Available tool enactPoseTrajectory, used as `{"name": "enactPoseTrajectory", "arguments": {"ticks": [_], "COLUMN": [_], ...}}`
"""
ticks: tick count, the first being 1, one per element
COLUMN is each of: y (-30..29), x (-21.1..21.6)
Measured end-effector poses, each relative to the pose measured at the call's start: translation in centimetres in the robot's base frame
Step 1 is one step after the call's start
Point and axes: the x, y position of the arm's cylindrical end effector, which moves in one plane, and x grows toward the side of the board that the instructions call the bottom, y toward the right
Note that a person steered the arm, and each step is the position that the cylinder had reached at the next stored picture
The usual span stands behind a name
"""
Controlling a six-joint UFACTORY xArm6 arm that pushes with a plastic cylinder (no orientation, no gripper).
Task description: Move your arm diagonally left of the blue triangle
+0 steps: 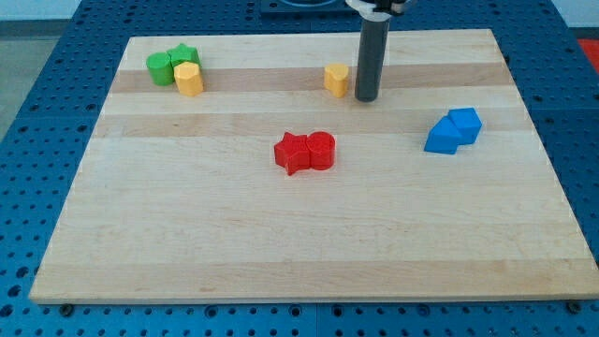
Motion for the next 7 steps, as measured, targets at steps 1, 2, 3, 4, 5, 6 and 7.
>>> {"name": "enactPoseTrajectory", "arguments": {"ticks": [1, 2, 3, 4, 5, 6, 7], "y": [0.0, 0.0, 0.0, 0.0, 0.0, 0.0, 0.0], "x": [0.5, 0.9, 1.1, 1.9, 3.0, 4.4, 6.0]}}
